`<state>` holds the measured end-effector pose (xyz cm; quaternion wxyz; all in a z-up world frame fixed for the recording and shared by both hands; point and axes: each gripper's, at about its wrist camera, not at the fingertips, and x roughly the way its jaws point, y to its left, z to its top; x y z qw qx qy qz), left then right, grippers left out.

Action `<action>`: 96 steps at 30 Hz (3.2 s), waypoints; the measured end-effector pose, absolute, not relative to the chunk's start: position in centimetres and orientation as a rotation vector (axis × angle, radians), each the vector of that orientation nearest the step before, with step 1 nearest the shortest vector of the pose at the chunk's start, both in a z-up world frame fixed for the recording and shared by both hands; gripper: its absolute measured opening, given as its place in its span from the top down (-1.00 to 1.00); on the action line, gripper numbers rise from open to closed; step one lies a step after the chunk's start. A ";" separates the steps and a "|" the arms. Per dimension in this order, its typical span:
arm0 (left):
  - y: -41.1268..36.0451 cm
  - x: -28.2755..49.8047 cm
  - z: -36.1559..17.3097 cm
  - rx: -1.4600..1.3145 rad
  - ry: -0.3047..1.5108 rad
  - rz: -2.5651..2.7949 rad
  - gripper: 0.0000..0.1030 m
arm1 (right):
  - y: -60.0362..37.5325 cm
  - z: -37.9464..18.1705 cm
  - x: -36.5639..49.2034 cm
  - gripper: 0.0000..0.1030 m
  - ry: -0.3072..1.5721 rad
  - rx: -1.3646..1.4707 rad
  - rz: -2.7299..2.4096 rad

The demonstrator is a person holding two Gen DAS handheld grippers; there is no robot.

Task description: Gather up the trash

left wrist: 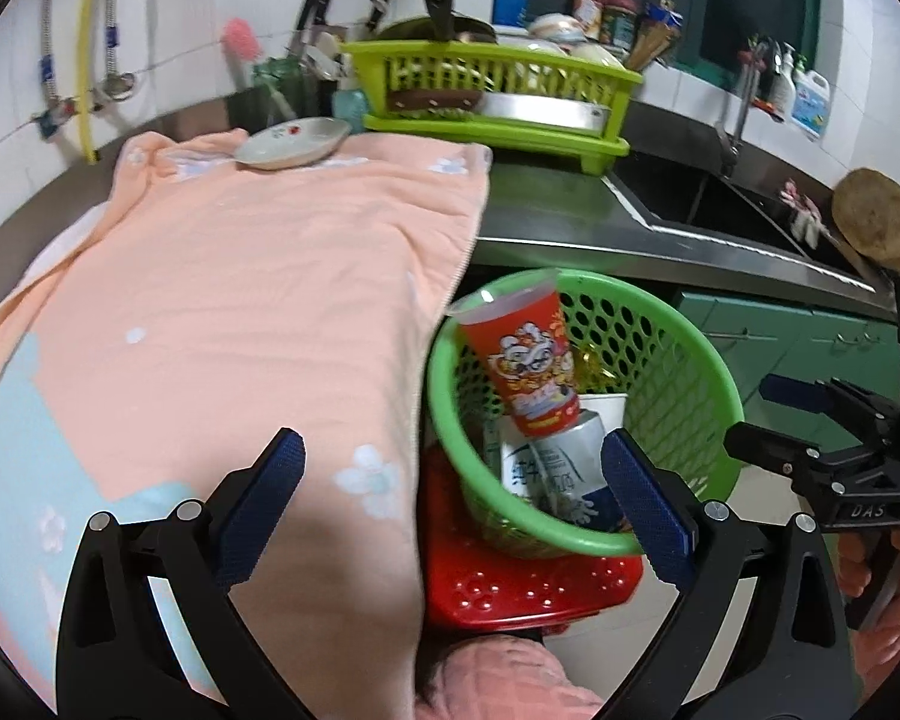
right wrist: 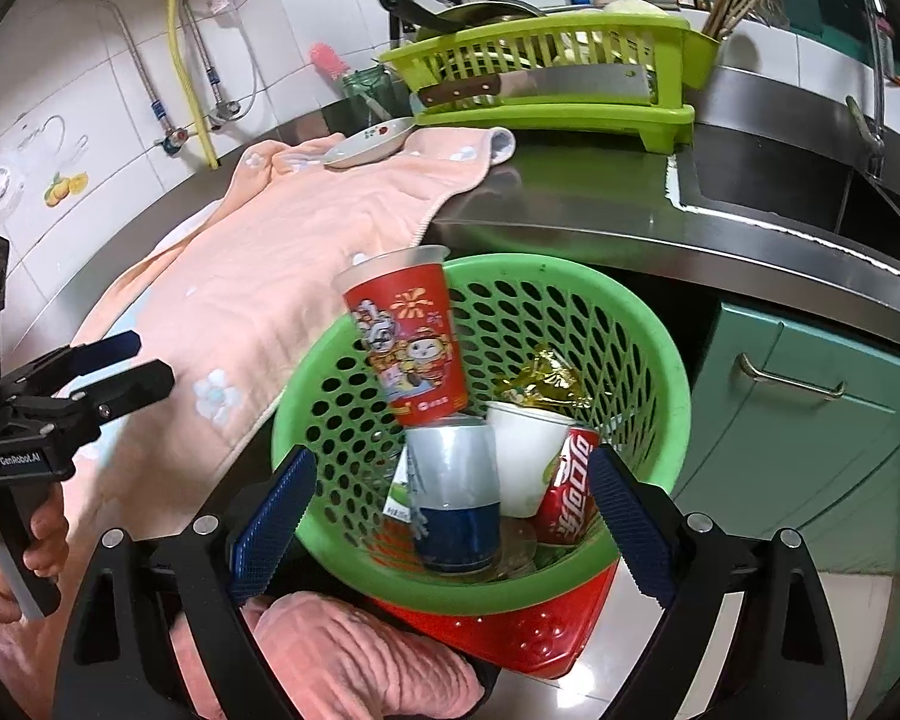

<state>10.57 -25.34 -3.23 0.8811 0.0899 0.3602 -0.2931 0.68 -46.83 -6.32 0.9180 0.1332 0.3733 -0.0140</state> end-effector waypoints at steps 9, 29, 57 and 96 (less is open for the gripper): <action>-21.2 8.9 -1.2 0.176 0.687 -0.506 -0.90 | -43.3 -5.4 0.4 -0.74 0.777 0.252 -0.011; -13.4 5.8 0.2 0.123 0.640 -0.377 -0.90 | -37.1 -3.5 -0.2 -0.77 0.757 0.185 0.024; -10.4 3.9 0.1 0.076 0.645 -0.337 -0.90 | -34.6 -2.5 -1.1 -0.79 0.738 0.167 0.034; -10.5 3.8 -0.6 0.079 0.660 -0.344 -0.90 | -33.7 -2.5 -1.0 -0.80 0.740 0.168 0.036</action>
